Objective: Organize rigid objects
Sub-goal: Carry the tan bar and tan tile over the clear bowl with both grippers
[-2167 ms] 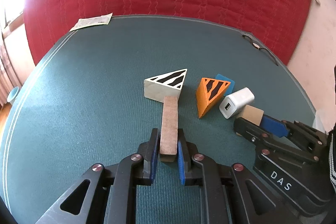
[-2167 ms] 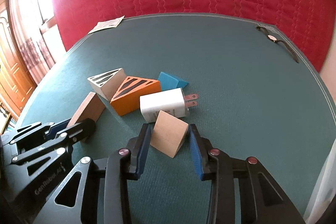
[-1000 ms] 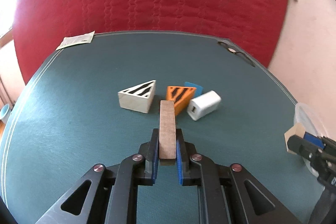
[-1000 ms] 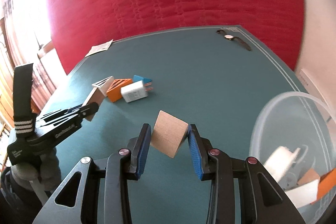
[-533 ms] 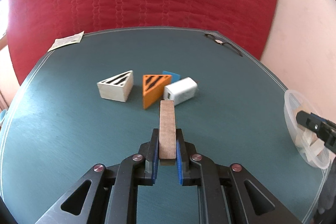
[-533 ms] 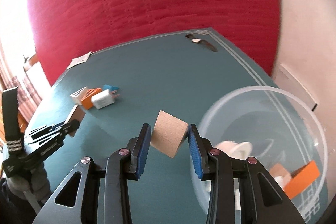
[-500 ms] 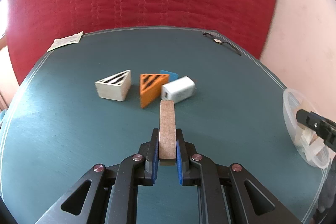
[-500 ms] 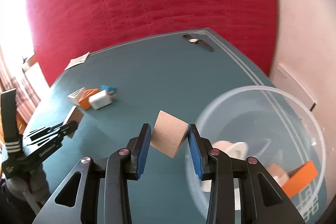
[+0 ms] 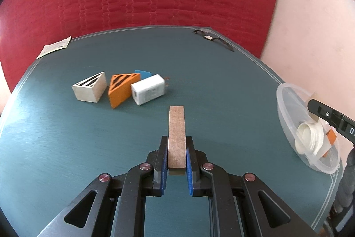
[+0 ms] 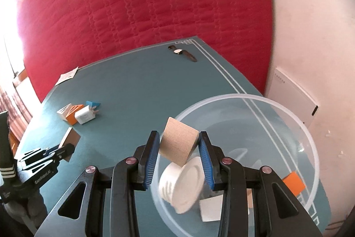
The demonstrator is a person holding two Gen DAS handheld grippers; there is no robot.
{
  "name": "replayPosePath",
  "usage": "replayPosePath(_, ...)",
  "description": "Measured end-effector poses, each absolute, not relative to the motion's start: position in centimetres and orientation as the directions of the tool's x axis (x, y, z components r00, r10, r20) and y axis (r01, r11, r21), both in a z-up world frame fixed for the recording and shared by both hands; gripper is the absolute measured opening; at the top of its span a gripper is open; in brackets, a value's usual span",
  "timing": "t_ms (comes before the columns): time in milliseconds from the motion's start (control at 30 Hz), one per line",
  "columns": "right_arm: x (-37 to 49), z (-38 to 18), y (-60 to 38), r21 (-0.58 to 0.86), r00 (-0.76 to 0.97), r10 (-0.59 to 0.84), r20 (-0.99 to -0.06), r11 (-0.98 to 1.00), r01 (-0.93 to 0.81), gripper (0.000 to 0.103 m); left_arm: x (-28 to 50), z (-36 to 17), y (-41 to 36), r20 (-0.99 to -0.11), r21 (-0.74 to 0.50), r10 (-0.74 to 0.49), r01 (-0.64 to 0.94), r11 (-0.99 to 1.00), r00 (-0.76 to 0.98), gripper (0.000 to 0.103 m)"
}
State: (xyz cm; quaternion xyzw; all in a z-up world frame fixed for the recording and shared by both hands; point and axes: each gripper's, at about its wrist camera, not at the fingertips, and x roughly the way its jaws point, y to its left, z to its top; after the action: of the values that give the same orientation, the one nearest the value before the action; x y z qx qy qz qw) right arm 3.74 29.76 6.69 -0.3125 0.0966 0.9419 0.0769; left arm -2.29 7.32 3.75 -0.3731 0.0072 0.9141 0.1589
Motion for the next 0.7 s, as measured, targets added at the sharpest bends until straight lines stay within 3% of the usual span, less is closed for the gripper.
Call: replayPosePath(700,5.2,5.4,35.6,0.144,-0.759,0.17,-0.629,-0.934,-0.328,0.038,-1.1,4.8,12.5,-0.687,-0.093,0.339,-0.386,-0.918,-0.642,0.014)
